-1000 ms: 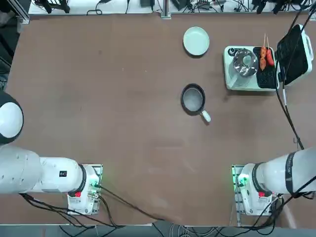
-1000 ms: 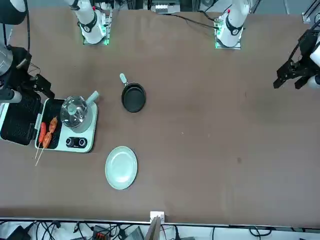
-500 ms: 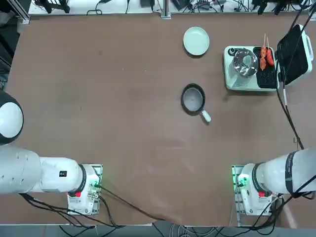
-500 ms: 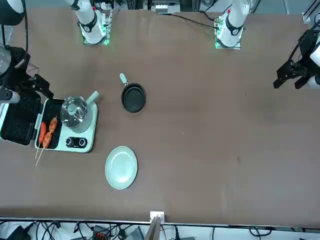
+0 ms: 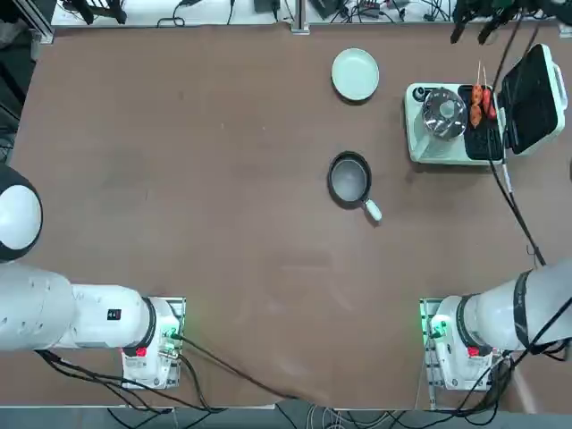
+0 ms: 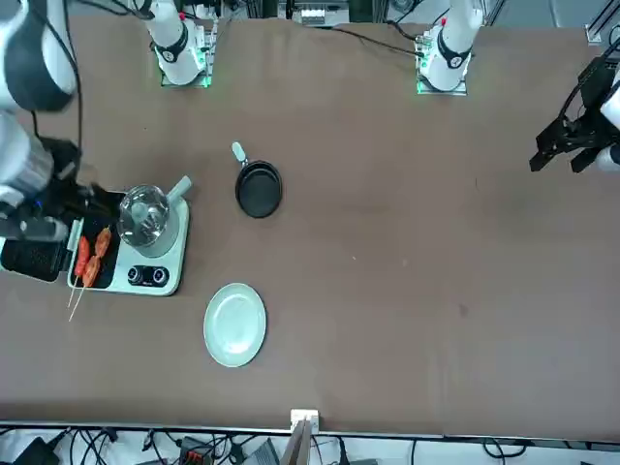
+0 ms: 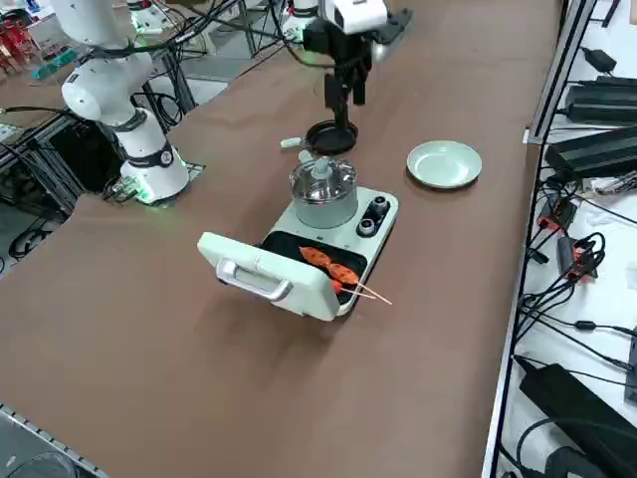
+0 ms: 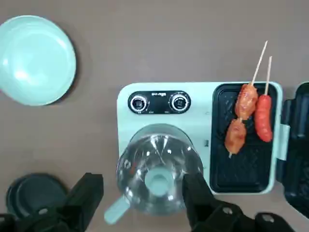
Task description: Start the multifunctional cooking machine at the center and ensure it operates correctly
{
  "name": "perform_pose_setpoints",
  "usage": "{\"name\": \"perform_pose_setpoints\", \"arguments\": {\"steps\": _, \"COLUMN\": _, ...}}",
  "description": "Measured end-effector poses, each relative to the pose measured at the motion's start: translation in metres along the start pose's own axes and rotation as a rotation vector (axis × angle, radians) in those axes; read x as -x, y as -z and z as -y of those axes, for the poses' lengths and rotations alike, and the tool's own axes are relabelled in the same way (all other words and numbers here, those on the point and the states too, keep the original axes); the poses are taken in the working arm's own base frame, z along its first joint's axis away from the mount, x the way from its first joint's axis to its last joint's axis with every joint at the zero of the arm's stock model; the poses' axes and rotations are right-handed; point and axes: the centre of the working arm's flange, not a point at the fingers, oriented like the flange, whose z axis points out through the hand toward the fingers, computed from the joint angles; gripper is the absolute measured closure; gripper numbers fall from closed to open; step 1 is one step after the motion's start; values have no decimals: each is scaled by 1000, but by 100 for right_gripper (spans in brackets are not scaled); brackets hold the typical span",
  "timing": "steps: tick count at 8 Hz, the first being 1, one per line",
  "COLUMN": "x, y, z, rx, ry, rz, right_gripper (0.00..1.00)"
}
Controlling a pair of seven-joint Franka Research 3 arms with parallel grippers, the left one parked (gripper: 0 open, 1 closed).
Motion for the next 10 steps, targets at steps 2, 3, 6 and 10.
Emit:
{"name": "perform_pose_setpoints", "arguments": {"steps": 2, "x": -19, "y": -50, "z": 6, "rx": 9, "ry": -69, "rz": -8, "right_gripper": 2}}
{"name": "perform_pose_setpoints", "arguments": {"steps": 3, "x": -27, "y": -71, "z": 10, "rx": 11, "ry": -113, "rz": -19, "right_gripper": 4}}
{"name": "perform_pose_setpoints", "arguments": {"steps": 6, "x": -43, "y": -127, "z": 33, "rx": 10, "ry": -261, "rz": -59, "right_gripper": 11}}
{"name": "perform_pose_setpoints", "arguments": {"steps": 10, "x": -46, "y": -172, "z": 40, "rx": 26, "ry": -361, "rz": -29, "right_gripper": 16}}
